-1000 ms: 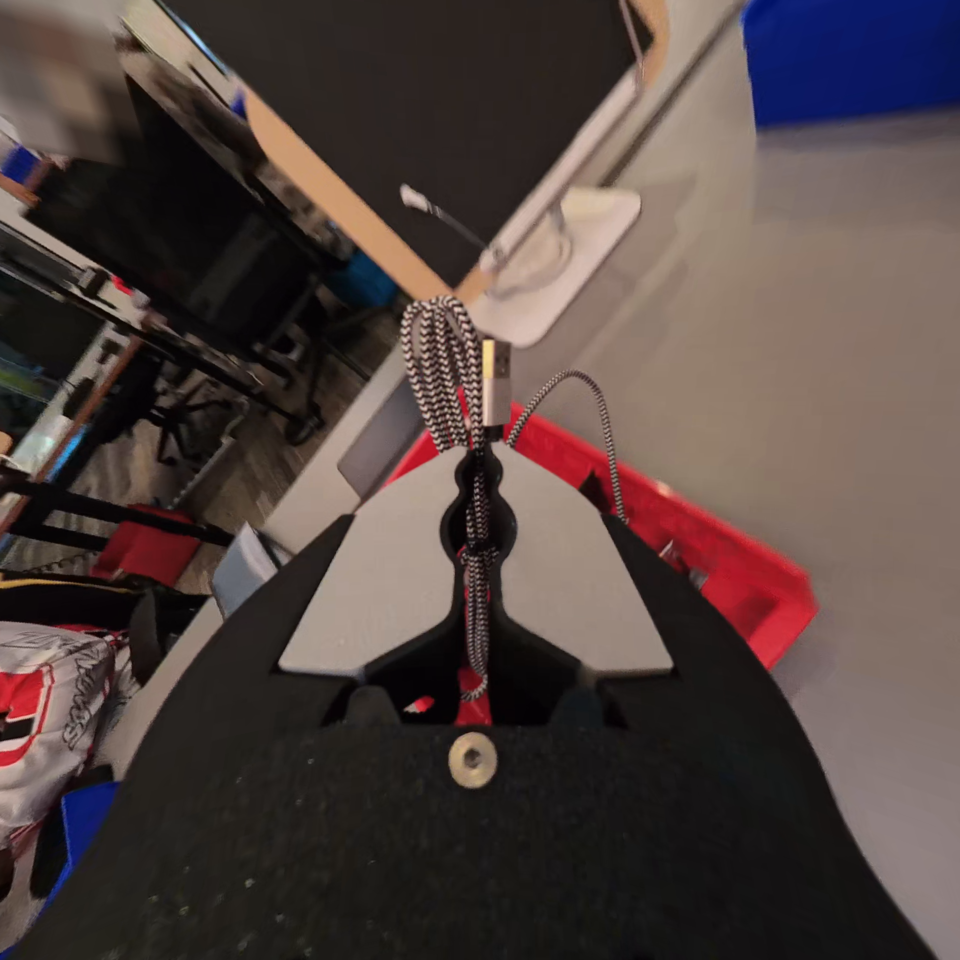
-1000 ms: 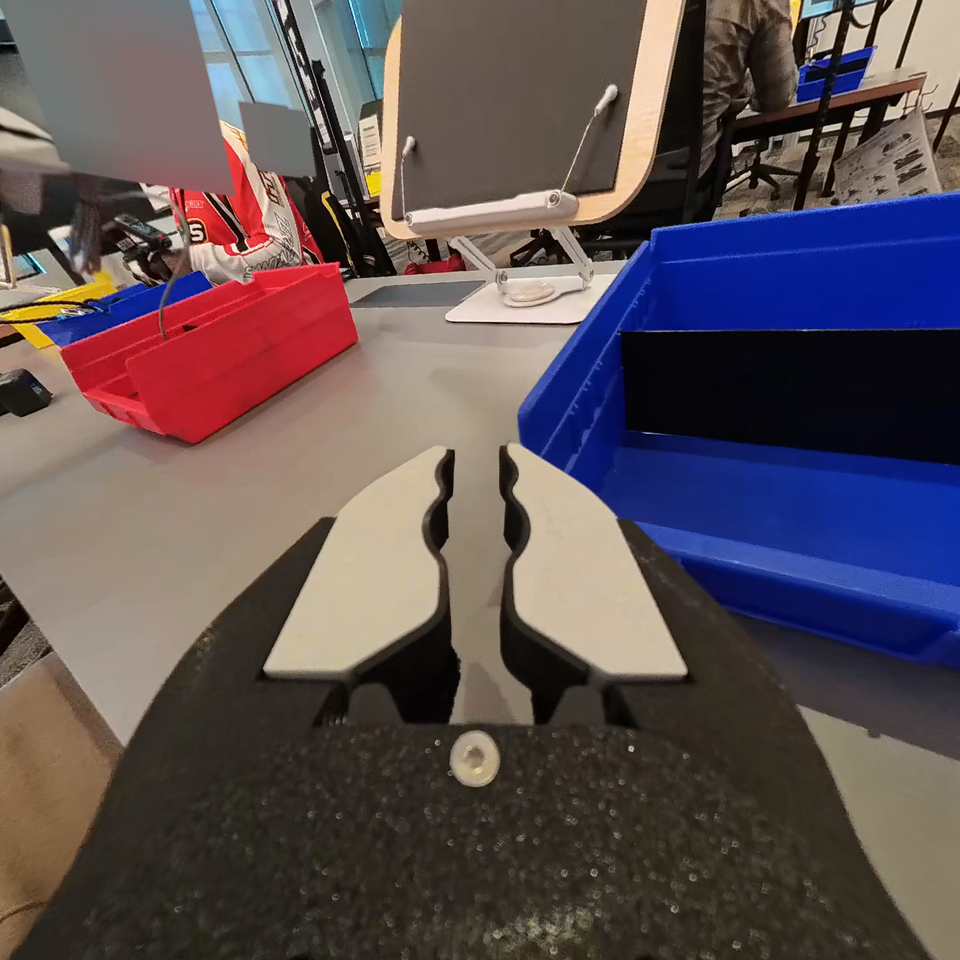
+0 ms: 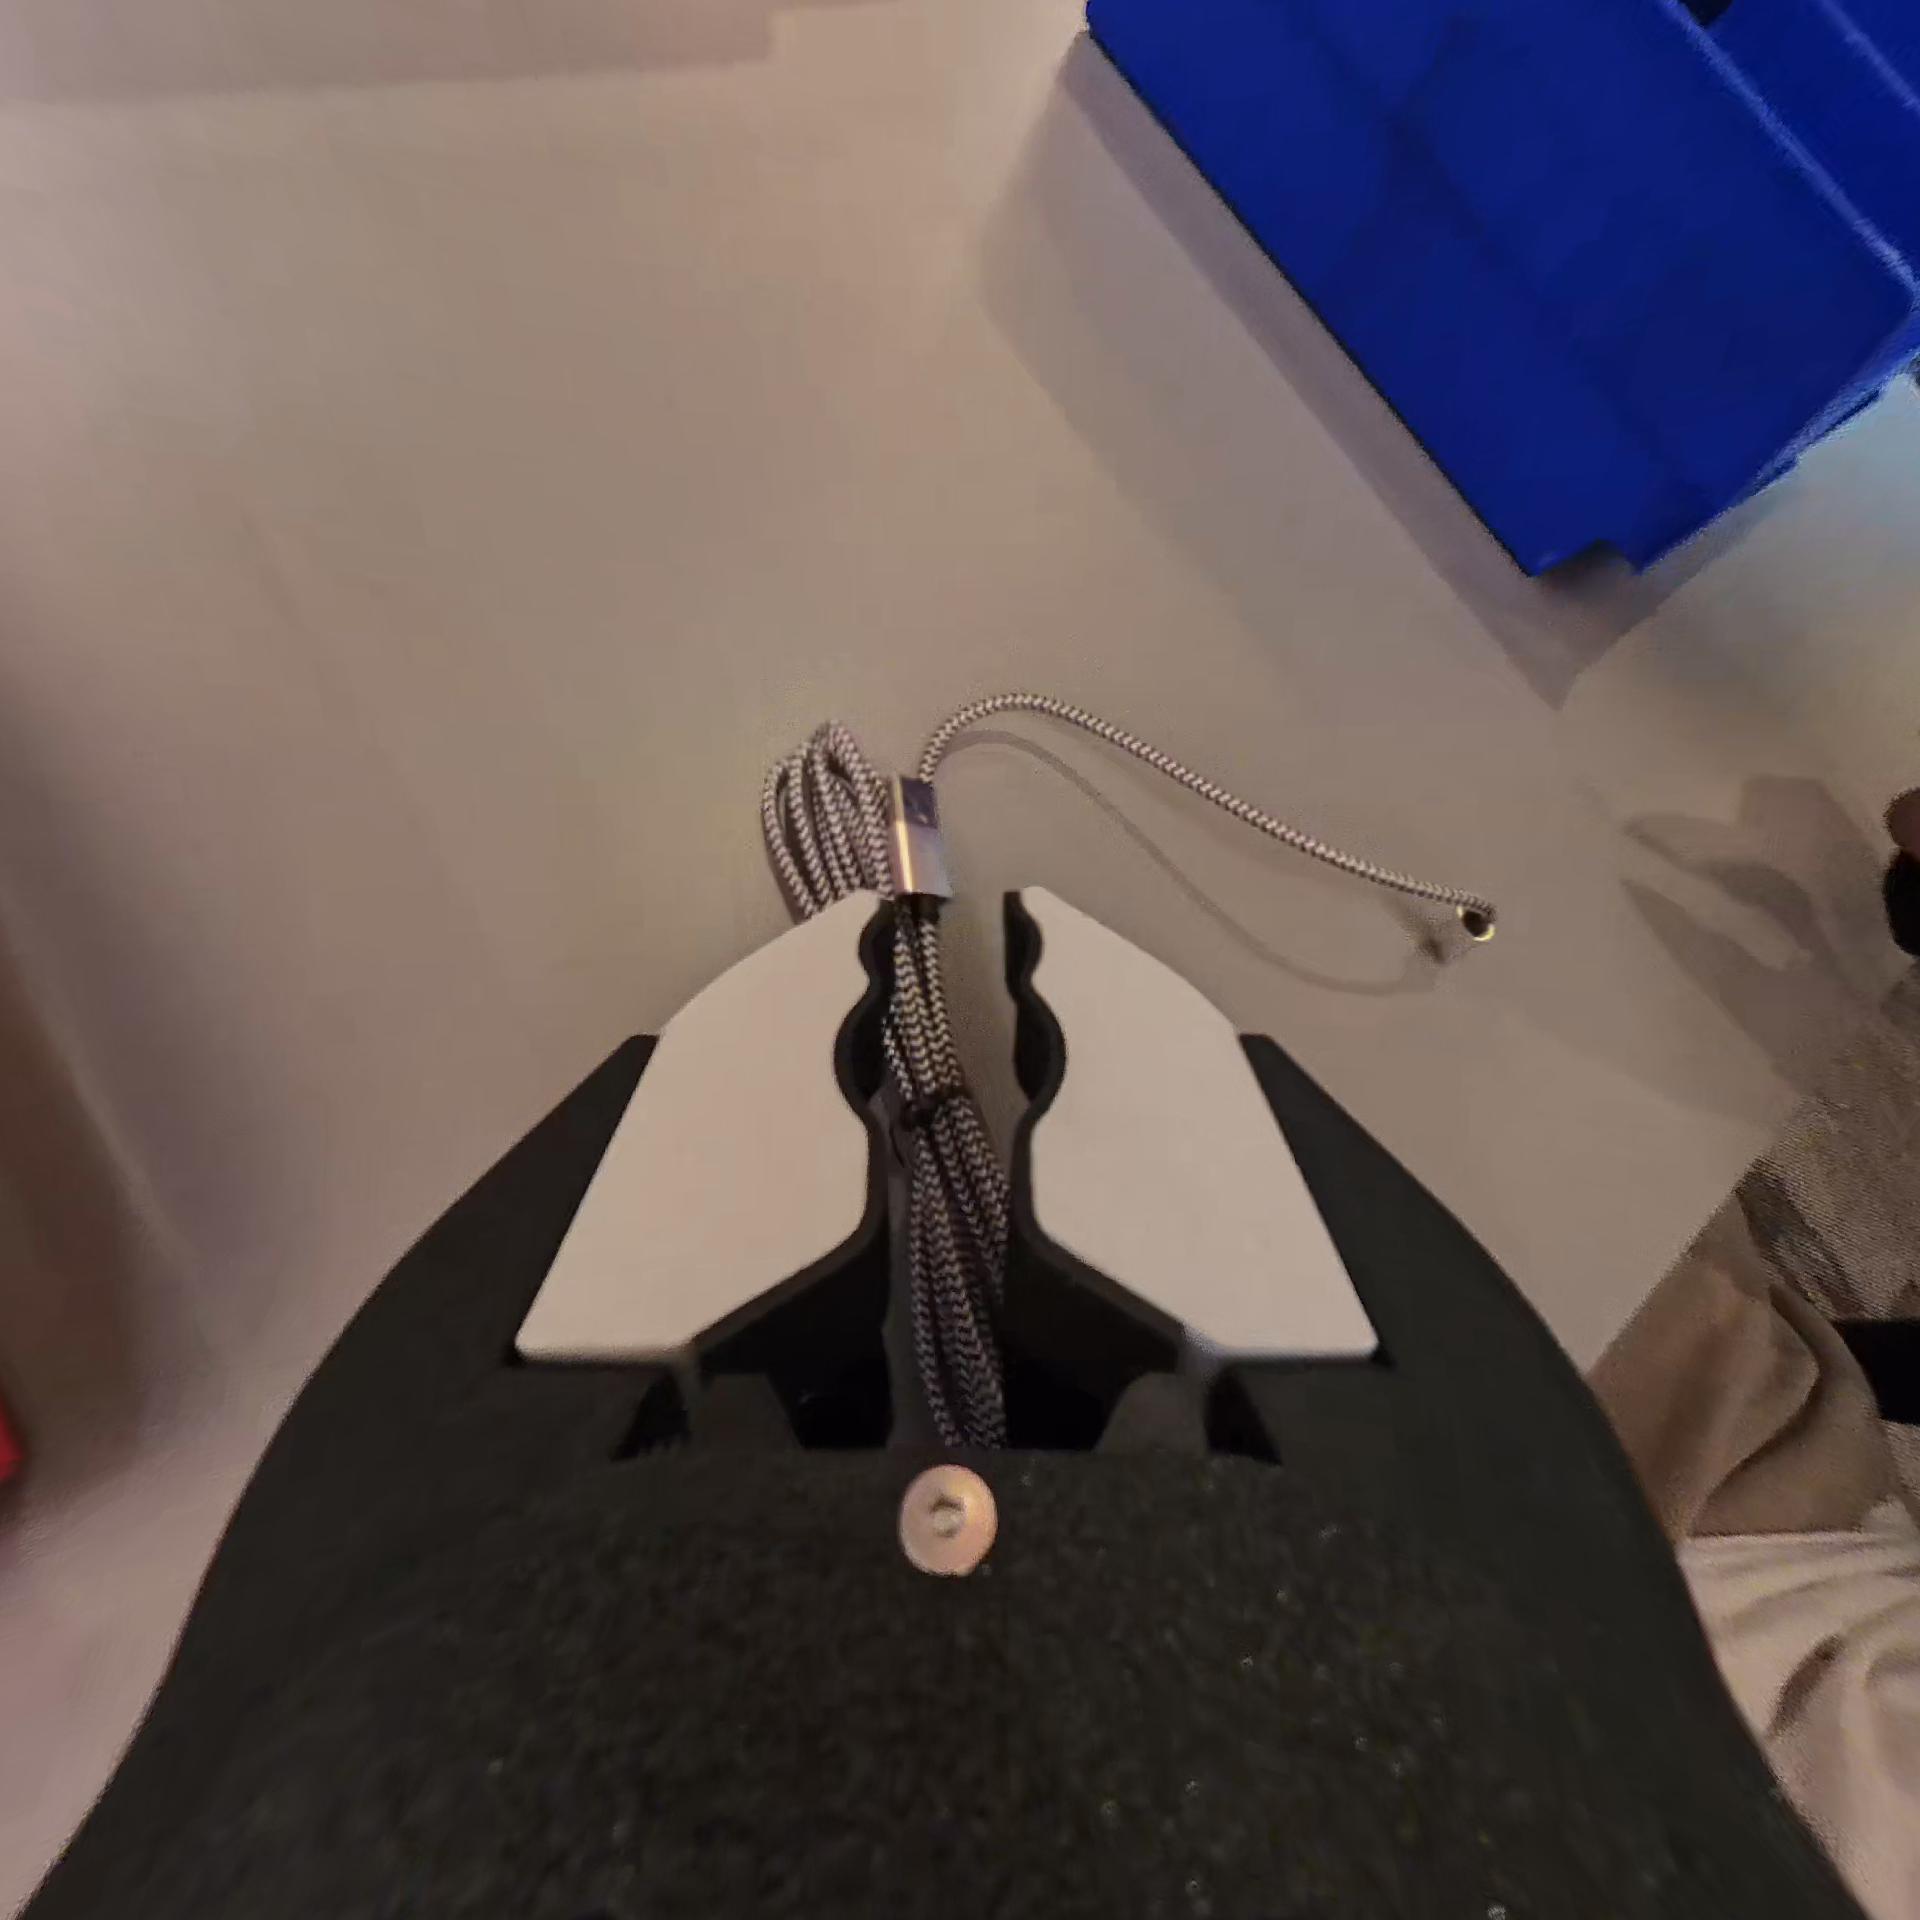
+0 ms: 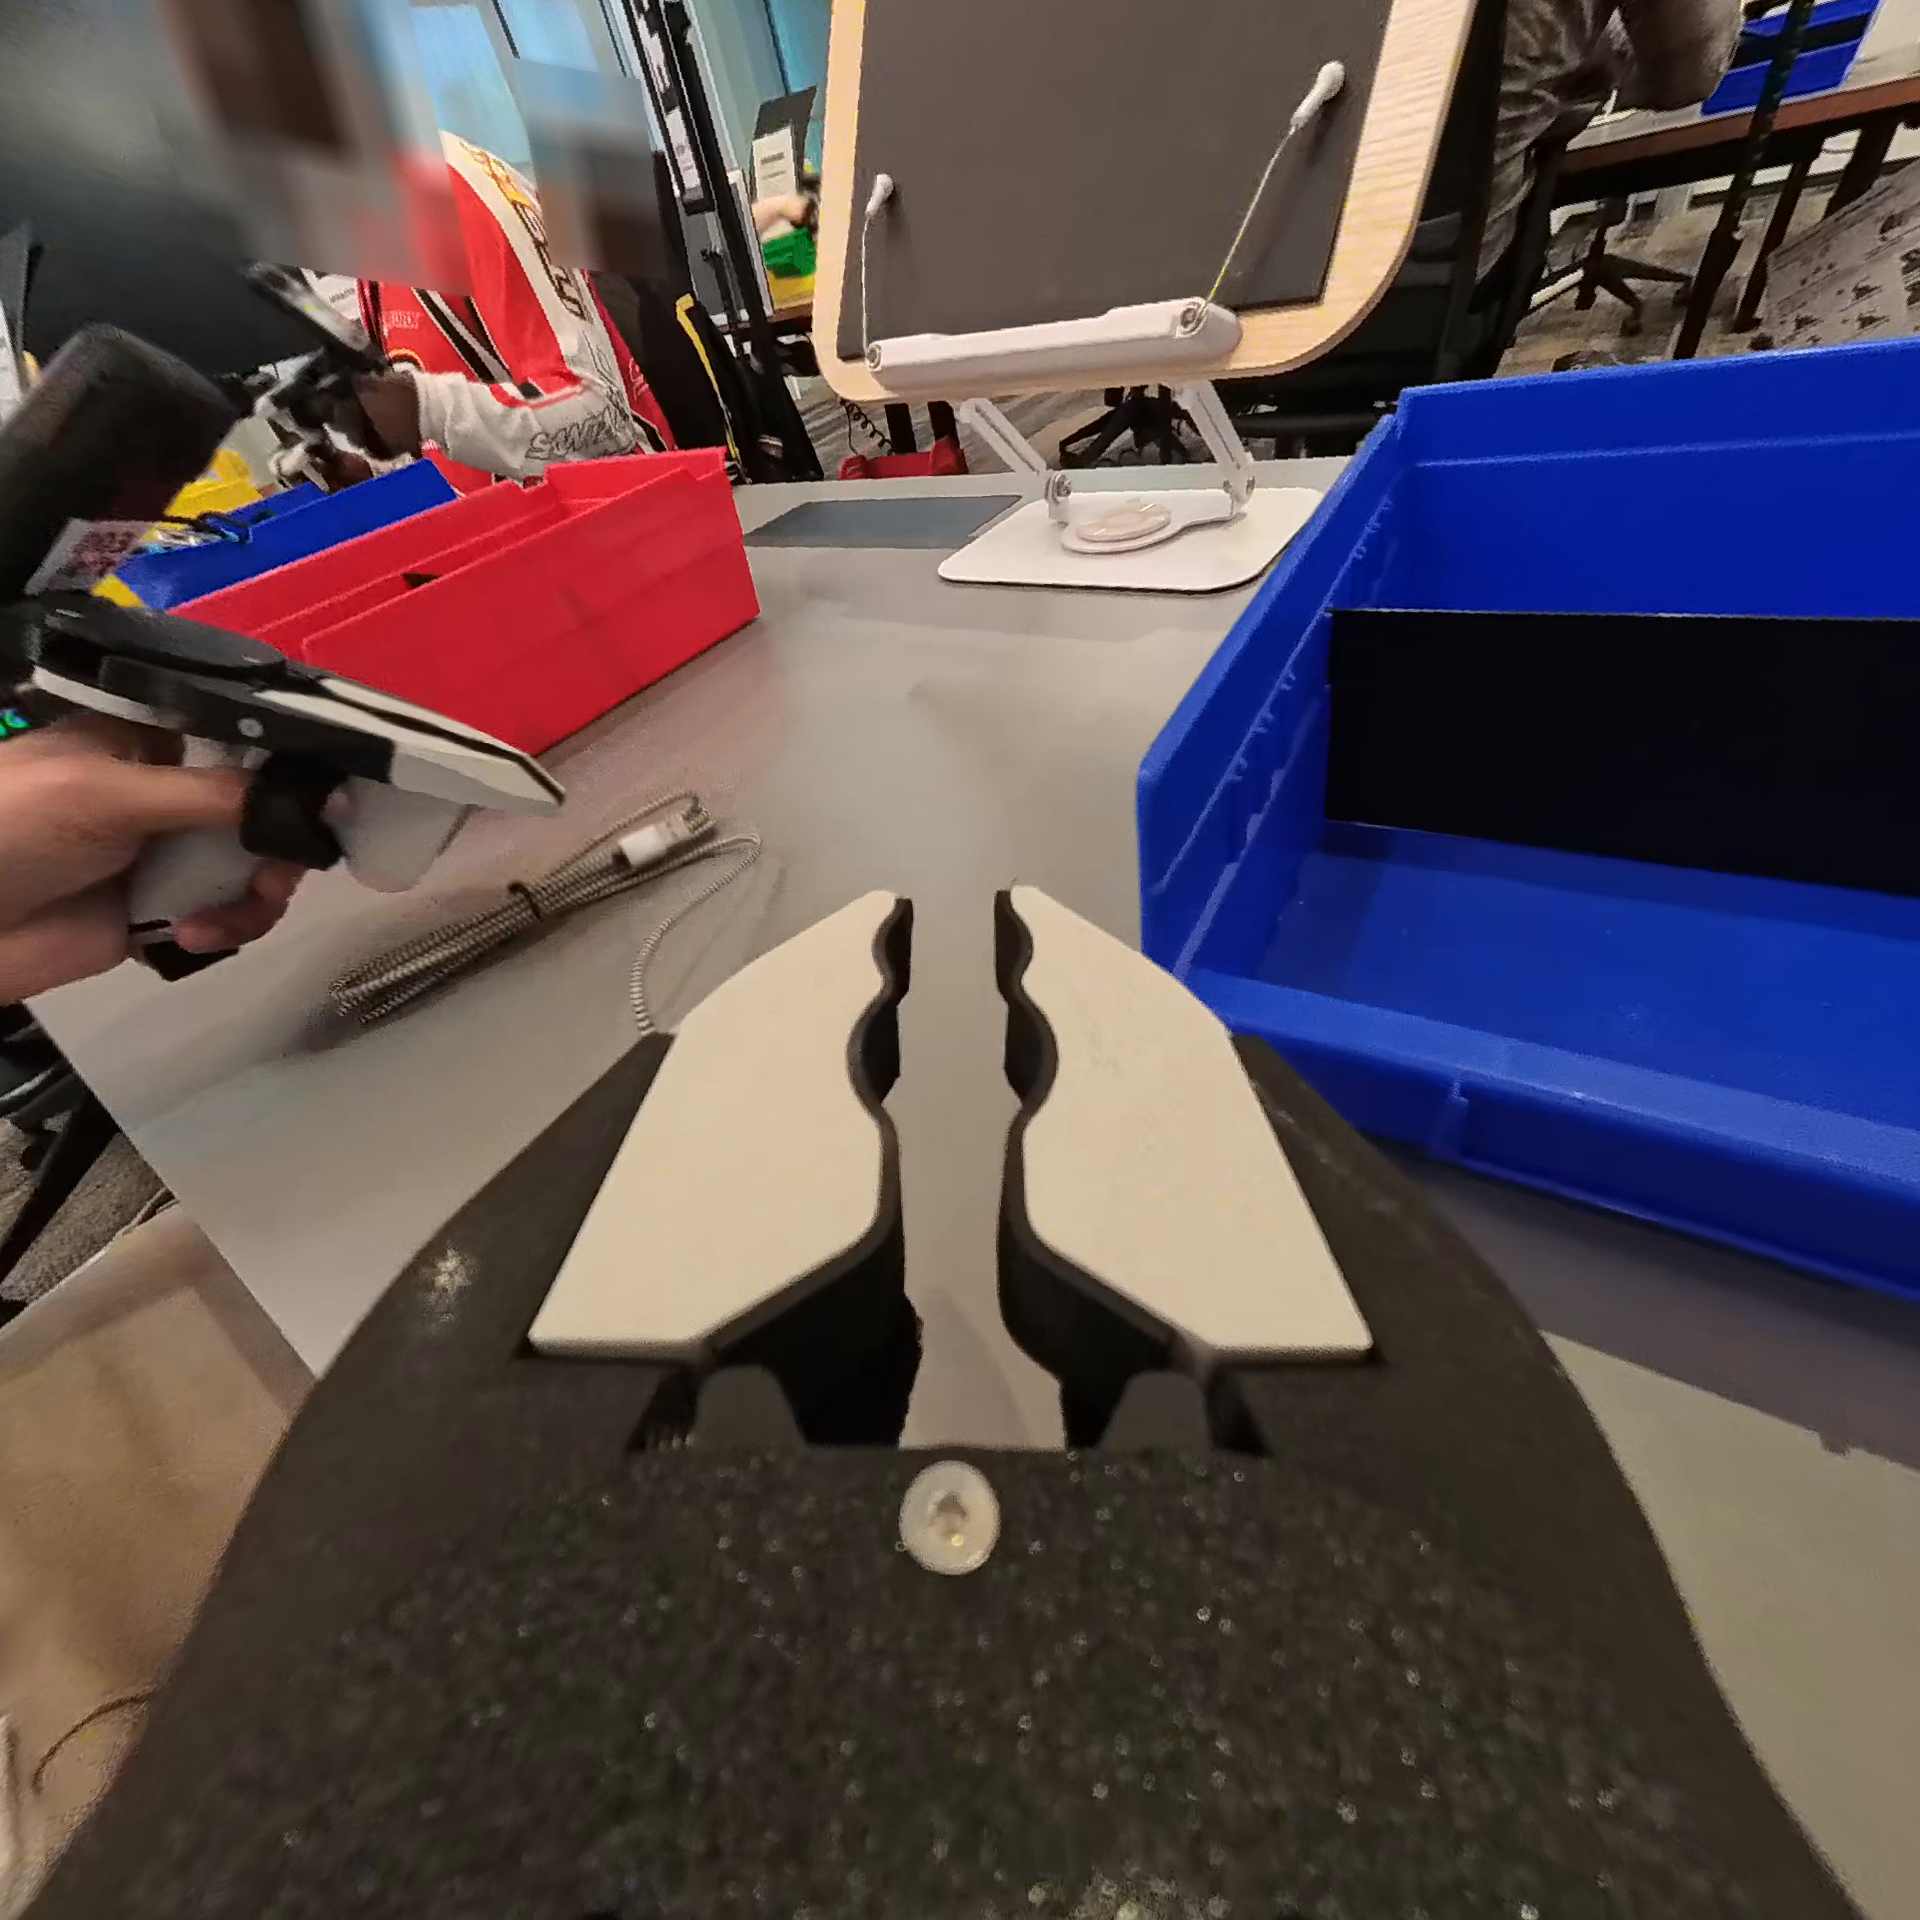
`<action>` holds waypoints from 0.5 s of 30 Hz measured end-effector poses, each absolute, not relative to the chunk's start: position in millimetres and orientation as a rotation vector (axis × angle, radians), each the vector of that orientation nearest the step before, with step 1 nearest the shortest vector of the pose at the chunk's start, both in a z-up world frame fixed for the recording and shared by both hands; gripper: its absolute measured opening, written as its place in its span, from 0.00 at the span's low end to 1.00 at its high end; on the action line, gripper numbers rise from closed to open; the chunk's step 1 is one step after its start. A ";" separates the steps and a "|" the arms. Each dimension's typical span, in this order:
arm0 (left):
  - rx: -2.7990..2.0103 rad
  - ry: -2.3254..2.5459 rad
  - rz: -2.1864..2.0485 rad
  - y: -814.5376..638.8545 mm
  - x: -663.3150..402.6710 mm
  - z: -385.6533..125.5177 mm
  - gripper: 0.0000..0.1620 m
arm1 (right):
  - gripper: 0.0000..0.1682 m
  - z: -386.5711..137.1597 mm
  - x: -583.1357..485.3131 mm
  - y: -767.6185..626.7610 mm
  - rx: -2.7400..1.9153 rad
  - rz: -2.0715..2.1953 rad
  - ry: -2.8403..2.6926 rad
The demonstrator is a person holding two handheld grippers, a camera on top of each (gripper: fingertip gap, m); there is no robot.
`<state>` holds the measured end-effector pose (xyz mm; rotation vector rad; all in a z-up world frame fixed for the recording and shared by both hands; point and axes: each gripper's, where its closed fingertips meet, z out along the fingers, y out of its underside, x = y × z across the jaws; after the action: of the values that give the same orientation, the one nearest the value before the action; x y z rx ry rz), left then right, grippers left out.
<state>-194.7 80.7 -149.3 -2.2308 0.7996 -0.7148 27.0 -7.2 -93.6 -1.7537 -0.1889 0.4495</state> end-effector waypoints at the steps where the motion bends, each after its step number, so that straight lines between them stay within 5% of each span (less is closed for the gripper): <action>1: -2.237 0.814 -0.729 76.6 -196.9 -149.8 0.15 | 0.09 -94.2 26.7 -7.2 -1.757 0.444 -0.193; 15: -2.013 0.795 -0.756 24.7 -249.2 -130.0 0.20 | 0.09 -97.8 27.0 -5.3 -1.760 0.471 -0.174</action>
<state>-249.2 24.7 -130.0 -2.0135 0.7950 -0.7559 27.0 -5.3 -97.8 -1.7603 -0.1745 0.4712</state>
